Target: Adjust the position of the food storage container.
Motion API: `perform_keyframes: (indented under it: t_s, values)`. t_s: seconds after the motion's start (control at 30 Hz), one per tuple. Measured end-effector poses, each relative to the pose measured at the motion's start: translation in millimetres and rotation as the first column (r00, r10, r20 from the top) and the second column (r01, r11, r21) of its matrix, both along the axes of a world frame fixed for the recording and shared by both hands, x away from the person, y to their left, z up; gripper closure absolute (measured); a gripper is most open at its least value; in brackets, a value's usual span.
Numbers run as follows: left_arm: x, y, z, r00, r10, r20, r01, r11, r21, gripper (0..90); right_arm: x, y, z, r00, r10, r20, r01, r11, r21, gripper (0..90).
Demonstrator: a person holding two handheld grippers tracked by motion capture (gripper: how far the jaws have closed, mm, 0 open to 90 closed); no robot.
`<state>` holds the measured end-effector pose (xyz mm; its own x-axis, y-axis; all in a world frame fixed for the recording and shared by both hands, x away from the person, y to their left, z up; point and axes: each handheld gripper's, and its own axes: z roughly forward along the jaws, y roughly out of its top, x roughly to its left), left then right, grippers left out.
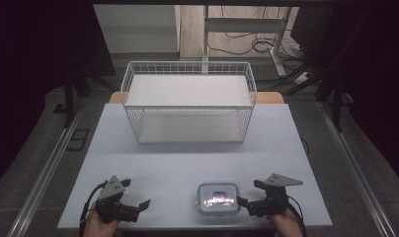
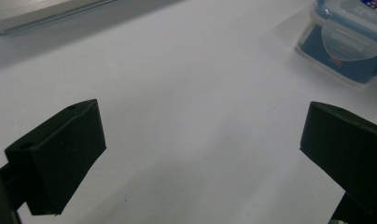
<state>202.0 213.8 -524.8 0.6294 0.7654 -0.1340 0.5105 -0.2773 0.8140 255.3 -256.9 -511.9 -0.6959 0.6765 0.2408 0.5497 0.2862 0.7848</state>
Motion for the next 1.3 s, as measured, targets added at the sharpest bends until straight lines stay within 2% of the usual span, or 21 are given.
perform_keyframes:
  t_s: [0.07,0.1,0.13,0.2,0.27,0.4,0.5,0.63,0.73,0.77,0.87,0.93,1.1,1.2,1.3]
  values:
    - [3.7,3.6,-3.4,0.9997,-0.007,-0.023,0.006,0.999,-0.044,0.0,0.8,1.6,-0.1,0.9994,0.033,0.001,-0.033,0.9993,0.018,5.4]
    - [3.7,3.6,-3.4,0.9997,-0.007,-0.023,0.006,0.999,-0.044,0.0,0.8,1.6,-0.1,0.9994,0.033,0.001,-0.033,0.9993,0.018,5.4]
    - [6.6,7.0,-6.2,0.999,-0.005,-0.043,0.002,0.9974,-0.072,0.0,1.8,4.3,1.8,0.9984,0.057,0.002,-0.057,0.9981,0.023,3.5]
    - [6.9,8.7,-5.9,0.9993,-0.003,-0.037,0.0,0.9963,-0.086,0.0,1.6,5.6,2.5,0.9983,0.058,0.008,-0.058,0.9982,0.018,2.3]
    - [7.0,8.2,-6.3,0.9993,-0.01,-0.037,0.007,0.9966,-0.082,0.0,1.9,6.0,2.2,0.9992,0.039,0.007,-0.039,0.9992,-0.003,1.3]
    - [7.9,0.9,-9.4,0.9963,-0.028,-0.082,0.027,0.9995,-0.016,0.8,3.1,7.1,1.6,0.9999,0.011,0.002,-0.011,0.9999,-0.006,0.0]
    - [7.2,-5.1,-10.2,0.9944,-0.041,-0.097,0.044,0.9986,0.028,0.5,2.6,8.5,2.5,0.9999,0.004,0.01,-0.004,0.9994,-0.033,0.0]
    - [6.0,-6.2,-7.9,0.9927,-0.061,-0.104,0.062,0.998,0.006,1.1,1.6,10.0,3.3,0.9999,-0.005,0.009,0.005,0.9977,-0.068,0.0]
    - [4.6,-7.8,-4.5,0.9931,-0.046,-0.108,0.045,0.9989,-0.011,3.3,0.1,11.0,5.5,1.0,0.004,0.002,-0.004,0.9962,-0.087,0.0]
    - [4.0,-9.2,-2.8,0.9932,-0.038,-0.11,0.035,0.999,-0.026,4.7,-0.2,10.8,6.2,0.9999,0.01,0.002,-0.01,0.9954,-0.095,0.0]
    - [0.5,-14.4,2.2,0.9936,-0.065,-0.092,0.06,0.9967,-0.055,13.2,-2.6,10.0,9.1,0.9997,0.024,0.006,-0.023,0.9929,-0.117,0.0]
    - [-2.2,-20.2,4.2,0.9913,-0.1,-0.085,0.096,0.9939,-0.056,21.7,-4.8,9.3,11.5,0.9995,0.025,0.021,-0.022,0.9912,-0.13,7.1]
    - [-9.1,-41.9,7.8,0.9803,-0.187,-0.063,0.186,0.9822,-0.027,46.4,-14.9,7.7,19.5,0.9993,0.029,0.026,-0.025,0.9922,-0.122,30.4]
    - [-12.5,-60.4,9.3,0.9662,-0.251,-0.057,0.25,0.9678,-0.031,59.1,-22.4,4.7,25.2,0.9982,0.028,0.054,-0.021,0.9921,-0.123,43.6]
    - [-14.5,-77.8,9.7,0.954,-0.295,-0.051,0.295,0.9554,-0.016,69.6,-29.2,-2.0,30.1,0.9985,0.024,0.049,-0.019,0.9946,-0.102,56.8]
